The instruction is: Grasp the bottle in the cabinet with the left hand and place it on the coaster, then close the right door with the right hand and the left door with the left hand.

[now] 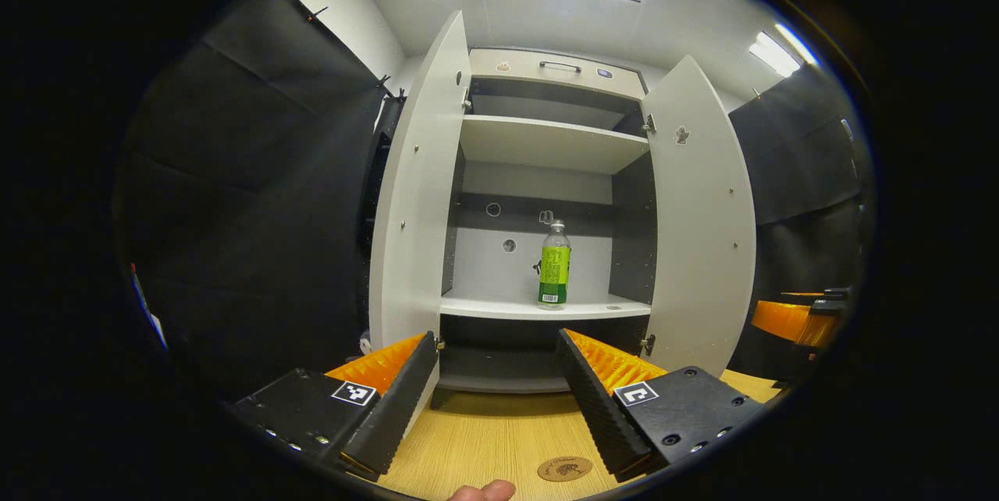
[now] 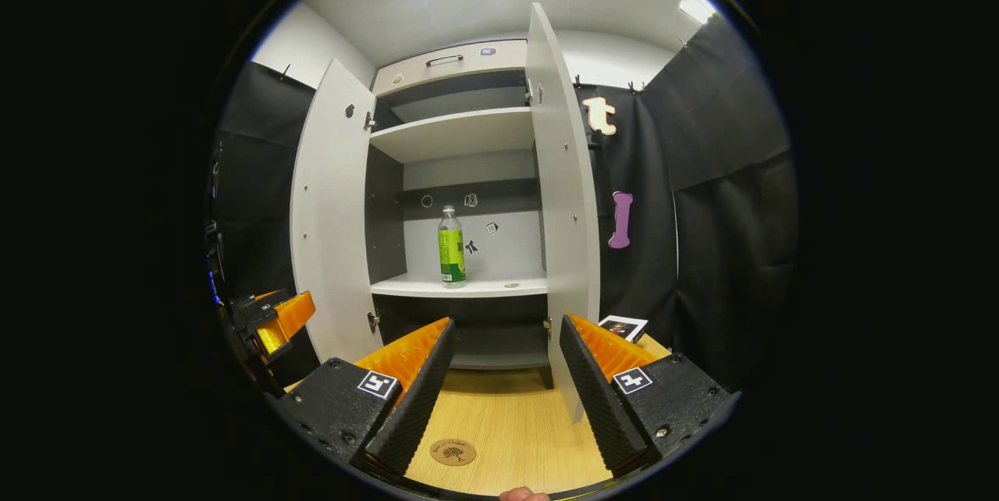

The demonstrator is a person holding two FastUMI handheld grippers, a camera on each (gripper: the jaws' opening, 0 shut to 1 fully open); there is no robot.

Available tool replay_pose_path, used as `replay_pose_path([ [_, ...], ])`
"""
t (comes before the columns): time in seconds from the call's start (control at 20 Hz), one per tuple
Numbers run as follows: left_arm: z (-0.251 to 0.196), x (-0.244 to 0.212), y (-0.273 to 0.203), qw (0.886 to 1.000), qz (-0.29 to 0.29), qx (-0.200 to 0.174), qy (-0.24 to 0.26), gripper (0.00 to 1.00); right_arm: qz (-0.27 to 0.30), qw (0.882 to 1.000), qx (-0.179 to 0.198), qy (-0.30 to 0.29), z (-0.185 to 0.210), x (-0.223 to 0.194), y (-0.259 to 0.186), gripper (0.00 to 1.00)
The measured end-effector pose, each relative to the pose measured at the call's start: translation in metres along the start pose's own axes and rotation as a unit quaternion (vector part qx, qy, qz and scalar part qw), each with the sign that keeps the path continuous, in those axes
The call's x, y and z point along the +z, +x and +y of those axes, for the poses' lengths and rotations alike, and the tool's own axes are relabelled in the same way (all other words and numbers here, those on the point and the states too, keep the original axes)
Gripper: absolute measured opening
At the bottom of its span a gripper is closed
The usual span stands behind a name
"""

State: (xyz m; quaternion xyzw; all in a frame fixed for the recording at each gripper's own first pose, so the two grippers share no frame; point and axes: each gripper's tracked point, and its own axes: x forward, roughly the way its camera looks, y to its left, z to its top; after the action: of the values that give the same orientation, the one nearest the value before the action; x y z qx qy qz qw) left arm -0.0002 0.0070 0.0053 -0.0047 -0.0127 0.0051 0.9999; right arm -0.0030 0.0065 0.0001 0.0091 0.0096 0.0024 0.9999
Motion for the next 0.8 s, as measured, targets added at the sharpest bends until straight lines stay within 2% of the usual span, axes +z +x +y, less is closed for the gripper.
replay_pose_path([
  [0.15,-0.001,-0.001,0.001,1.0,0.004,-0.003,-0.001,0.95,-0.002,1.0,-0.001,0.002,0.001,0.001,-0.002,0.82],
  [0.2,-0.002,-0.001,0.001,1.0,0.004,-0.004,-0.001,0.99,-0.002,1.0,-0.001,0.001,0.0,0.001,-0.003,0.82],
  [0.25,-0.002,0.0,0.002,1.0,0.005,-0.005,0.0,0.95,-0.001,1.0,-0.001,0.0,0.0,0.0,-0.004,0.82],
  [0.35,-0.007,0.002,0.008,1.0,0.006,-0.014,-0.005,0.95,0.002,1.0,0.001,0.0,0.001,-0.001,-0.005,0.82],
  [0.45,-0.017,0.006,0.02,0.999,0.009,-0.04,-0.017,0.95,0.003,1.0,0.003,-0.001,0.001,-0.001,-0.005,0.83],
  [0.5,-0.024,0.007,0.027,0.998,0.014,-0.056,-0.023,0.99,0.003,1.0,0.003,-0.001,-0.001,-0.001,-0.006,0.83],
  [0.55,-0.029,0.01,0.037,0.997,0.016,-0.072,-0.029,0.95,0.002,1.0,0.002,-0.001,-0.002,0.0,-0.006,0.83],
  [0.6,-0.035,0.014,0.047,0.995,0.015,-0.086,-0.037,0.95,0.001,1.0,0.002,0.0,-0.002,0.001,-0.006,0.82],
  [0.65,-0.04,0.019,0.058,0.994,0.015,-0.098,-0.045,0.99,0.0,1.0,0.0,0.0,-0.004,0.002,-0.007,0.82],
  [0.7,-0.043,0.024,0.07,0.993,0.013,-0.107,-0.051,0.99,-0.001,1.0,-0.003,0.0,-0.007,0.003,-0.008,0.82],
  [0.75,-0.048,0.029,0.082,0.992,0.01,-0.117,-0.053,0.95,-0.002,1.0,-0.006,-0.002,-0.01,0.004,-0.008,0.83],
  [0.8,-0.053,0.034,0.095,0.99,0.008,-0.128,-0.051,0.97,-0.003,1.0,-0.01,-0.004,-0.014,0.004,-0.009,0.83],
])
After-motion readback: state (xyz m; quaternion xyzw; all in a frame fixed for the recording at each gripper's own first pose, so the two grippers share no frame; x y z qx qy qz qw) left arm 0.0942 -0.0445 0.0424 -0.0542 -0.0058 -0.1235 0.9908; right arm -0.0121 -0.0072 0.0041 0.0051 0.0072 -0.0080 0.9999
